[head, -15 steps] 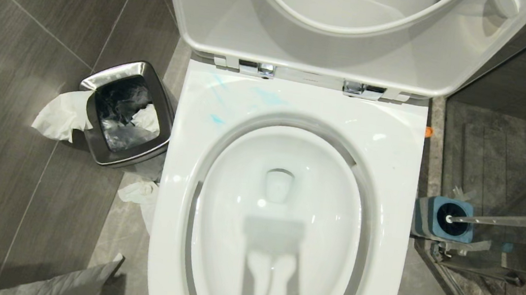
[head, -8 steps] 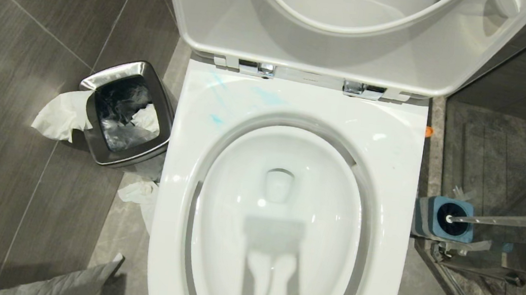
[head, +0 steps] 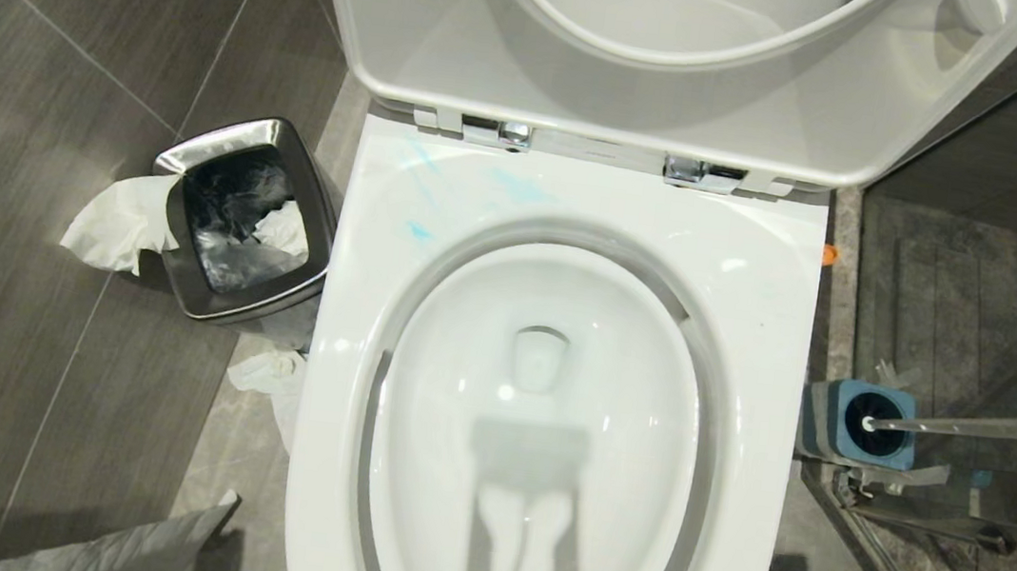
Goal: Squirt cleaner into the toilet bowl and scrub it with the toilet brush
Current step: Pour in the cleaning agent
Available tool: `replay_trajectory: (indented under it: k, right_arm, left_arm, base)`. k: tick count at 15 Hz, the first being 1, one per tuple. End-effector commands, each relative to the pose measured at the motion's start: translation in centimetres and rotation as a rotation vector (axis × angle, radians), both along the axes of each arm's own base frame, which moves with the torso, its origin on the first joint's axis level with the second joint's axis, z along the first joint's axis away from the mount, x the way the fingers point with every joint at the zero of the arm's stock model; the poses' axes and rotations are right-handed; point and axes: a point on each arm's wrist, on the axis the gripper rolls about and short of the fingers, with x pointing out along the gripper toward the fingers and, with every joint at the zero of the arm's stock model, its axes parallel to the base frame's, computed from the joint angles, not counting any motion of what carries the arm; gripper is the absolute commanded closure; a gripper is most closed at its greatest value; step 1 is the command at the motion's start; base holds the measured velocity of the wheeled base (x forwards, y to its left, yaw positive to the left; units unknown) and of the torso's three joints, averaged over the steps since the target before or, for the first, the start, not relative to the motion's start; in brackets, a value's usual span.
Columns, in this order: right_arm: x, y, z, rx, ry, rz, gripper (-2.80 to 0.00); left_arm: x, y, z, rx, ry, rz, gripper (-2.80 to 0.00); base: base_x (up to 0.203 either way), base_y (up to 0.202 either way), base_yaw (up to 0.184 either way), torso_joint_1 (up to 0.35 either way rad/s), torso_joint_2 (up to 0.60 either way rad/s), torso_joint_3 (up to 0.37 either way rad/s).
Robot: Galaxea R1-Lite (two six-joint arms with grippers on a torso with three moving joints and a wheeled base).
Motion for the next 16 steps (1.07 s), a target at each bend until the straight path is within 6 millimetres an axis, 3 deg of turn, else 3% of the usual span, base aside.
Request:
replay_trajectory:
  k: [1,4,6,8,12,16]
  right_arm:
    - [5.4,0.0,2.3,0.010,0.222,-0.004,0.00]
    - [13.6,0.0,3.9,0.013,0.228,-0.006,0.00]
    - [19.1,0.0,4.2,-0.005,0.071,0.004,0.00]
    - [22.6,0.0,3.4,-0.022,-0.094,0.017,0.00]
    - [25.9,0.0,-0.6,-0.018,-0.268,0.022,0.00]
    - [26.9,0.0,-1.9,0.027,-0.323,0.015,0.00]
  left_arm:
    - [0.0,0.0,0.0,0.000,0.002,-0.001,0.00]
    - [0.0,0.0,0.0,0.000,0.002,-0.001,0.00]
    - [0.0,0.0,0.0,0.000,0.002,-0.001,0.00]
    - [0.0,0.0,0.0,0.000,0.002,-0.001,0.00]
    - [0.0,0.0,0.0,0.000,0.002,-0.001,0.00]
    - [0.0,0.0,0.0,0.000,0.002,-0.001,0.00]
  base:
    - [0.000,0.000,0.000,0.000,0.00,0.000]
    - [0.000,0.000,0.000,0.000,0.00,0.000]
    - [0.000,0.000,0.000,0.000,0.00,0.000]
    - [0.000,0.000,0.000,0.000,0.00,0.000]
    - [0.000,0.000,0.000,0.000,0.00,0.000]
    - [0.000,0.000,0.000,0.000,0.00,0.000]
